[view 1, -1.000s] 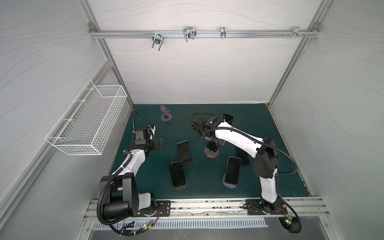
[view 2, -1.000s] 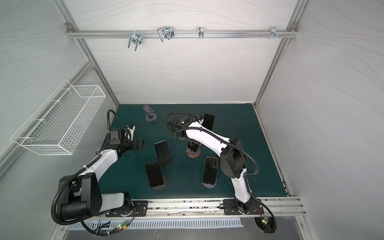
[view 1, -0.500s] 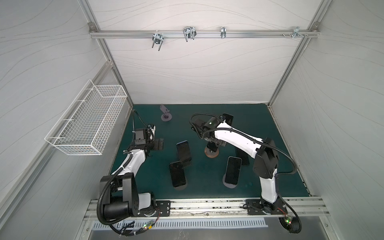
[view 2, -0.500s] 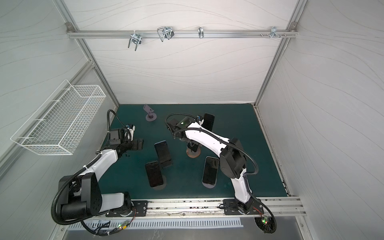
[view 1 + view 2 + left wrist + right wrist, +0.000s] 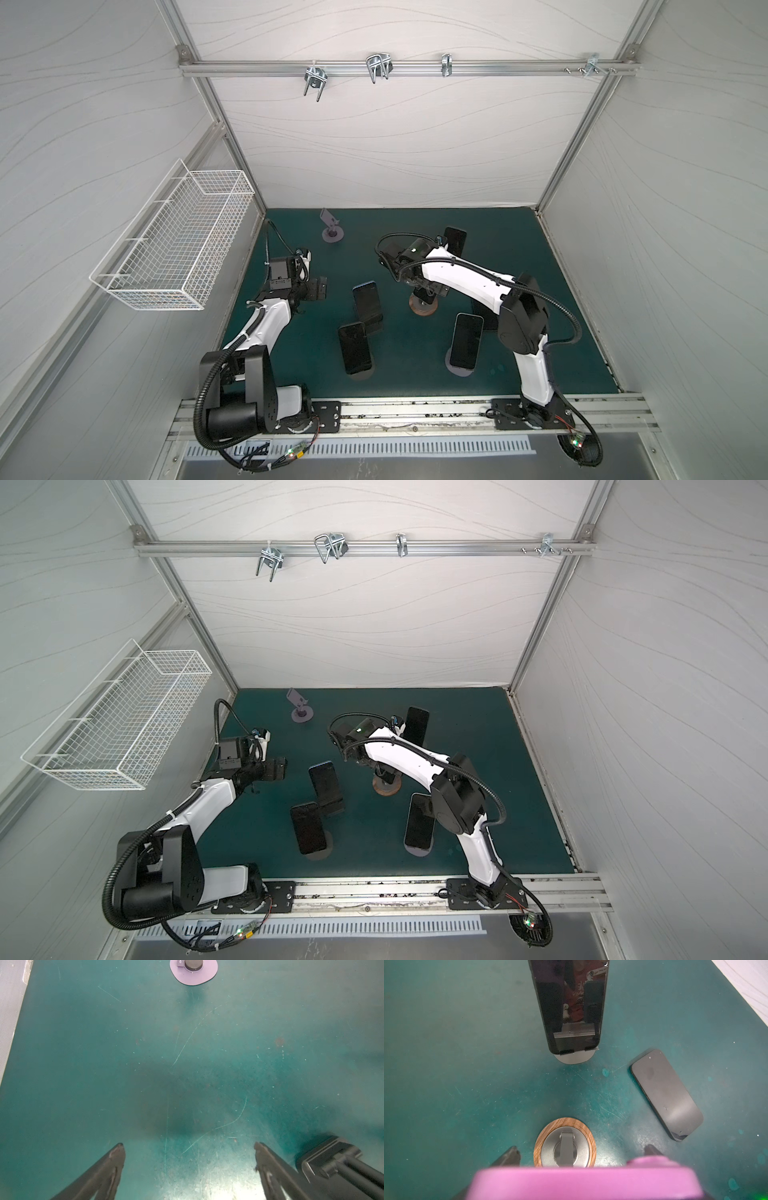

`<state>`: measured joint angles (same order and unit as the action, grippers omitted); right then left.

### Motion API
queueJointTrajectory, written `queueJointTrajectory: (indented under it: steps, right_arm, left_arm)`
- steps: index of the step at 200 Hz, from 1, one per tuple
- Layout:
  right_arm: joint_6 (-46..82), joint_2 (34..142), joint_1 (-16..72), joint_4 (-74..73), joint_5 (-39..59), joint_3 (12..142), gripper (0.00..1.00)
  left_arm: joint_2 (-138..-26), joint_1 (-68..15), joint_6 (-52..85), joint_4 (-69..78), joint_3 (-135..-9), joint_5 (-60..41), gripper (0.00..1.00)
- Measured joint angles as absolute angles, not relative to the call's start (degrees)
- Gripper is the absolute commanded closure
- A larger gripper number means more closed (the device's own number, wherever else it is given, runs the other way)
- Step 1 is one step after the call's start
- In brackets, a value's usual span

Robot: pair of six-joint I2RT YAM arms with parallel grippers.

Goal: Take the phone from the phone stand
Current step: 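Close the right gripper on the pink-cased phone, then lift the pink-cased phone off the wooden-rimmed stand with the right gripper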

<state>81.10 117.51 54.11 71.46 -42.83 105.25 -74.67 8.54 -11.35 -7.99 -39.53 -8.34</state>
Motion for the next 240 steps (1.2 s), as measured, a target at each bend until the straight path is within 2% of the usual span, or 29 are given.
queueJointTrajectory:
  steps: [53,134,240]
  right_arm:
    - [81.60,117.49,54.57,70.78,-43.16,105.03,0.24]
    - [77.91,115.13,55.22,69.89,-43.16,104.14,0.29]
    - [58.35,97.12,55.55,60.05,-40.07,92.92,0.35]
  left_arm:
    - [-74.67,8.54,-11.35,-7.99,-39.53,-8.34,0.02]
    - [-74.67,8.54,-11.35,-7.99,-39.53,-8.34,0.02]
    - [-74.67,8.54,-11.33,-8.01,-39.53,-8.32,0.02]
